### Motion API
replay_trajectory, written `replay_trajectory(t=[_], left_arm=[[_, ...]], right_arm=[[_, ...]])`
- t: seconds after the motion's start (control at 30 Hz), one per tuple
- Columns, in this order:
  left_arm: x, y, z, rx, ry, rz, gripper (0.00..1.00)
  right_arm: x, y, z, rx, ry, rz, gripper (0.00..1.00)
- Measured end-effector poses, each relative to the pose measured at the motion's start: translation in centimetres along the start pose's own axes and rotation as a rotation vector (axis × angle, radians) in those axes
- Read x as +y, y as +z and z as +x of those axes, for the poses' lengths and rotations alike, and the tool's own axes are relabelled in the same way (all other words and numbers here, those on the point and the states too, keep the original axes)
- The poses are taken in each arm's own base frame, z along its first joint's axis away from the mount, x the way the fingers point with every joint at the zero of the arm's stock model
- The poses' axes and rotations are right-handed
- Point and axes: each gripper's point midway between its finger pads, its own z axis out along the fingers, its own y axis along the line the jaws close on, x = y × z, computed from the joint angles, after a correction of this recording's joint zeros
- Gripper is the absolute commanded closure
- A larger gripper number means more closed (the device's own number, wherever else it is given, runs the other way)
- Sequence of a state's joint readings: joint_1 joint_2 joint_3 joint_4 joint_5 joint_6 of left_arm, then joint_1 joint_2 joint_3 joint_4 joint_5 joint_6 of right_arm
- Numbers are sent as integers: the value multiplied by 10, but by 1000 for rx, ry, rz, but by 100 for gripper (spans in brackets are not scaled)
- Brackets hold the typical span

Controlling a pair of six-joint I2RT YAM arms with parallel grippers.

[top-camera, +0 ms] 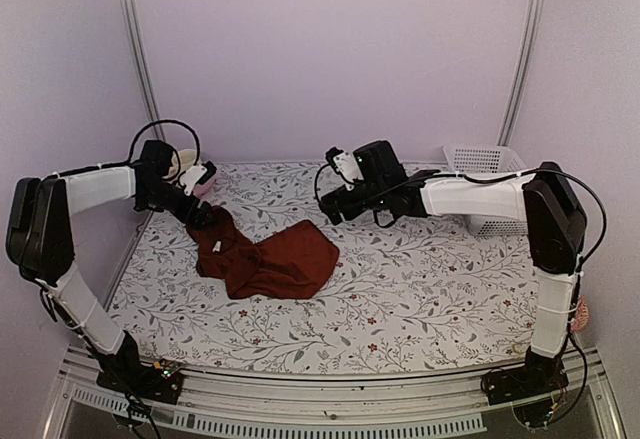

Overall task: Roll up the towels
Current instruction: Pick up the towel from the center of the board.

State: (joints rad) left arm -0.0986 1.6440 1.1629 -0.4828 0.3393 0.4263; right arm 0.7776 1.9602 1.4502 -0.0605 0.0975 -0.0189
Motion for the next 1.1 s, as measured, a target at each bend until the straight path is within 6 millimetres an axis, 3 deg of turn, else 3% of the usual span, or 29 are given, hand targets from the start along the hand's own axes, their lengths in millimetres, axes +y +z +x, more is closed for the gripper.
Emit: replay_trajectory(t=[0.07,0.2,0.5,0.83,1.1], left_arm=[[6,7,20,41,22,-37,11],[17,16,39,74,76,-114,15],[56,36,34,54,117,-287,25],[58,58,46,80,103,-271,29],[69,79,54,118,70,-311,37]], right_arm=[[3,14,2,27,-2,-7,1],[6,31,6,65,1,-18,1],[10,45,4,76,52,-30,1],[13,69,12,91,84,-32,1],[15,102,26,107,108,-21,1]])
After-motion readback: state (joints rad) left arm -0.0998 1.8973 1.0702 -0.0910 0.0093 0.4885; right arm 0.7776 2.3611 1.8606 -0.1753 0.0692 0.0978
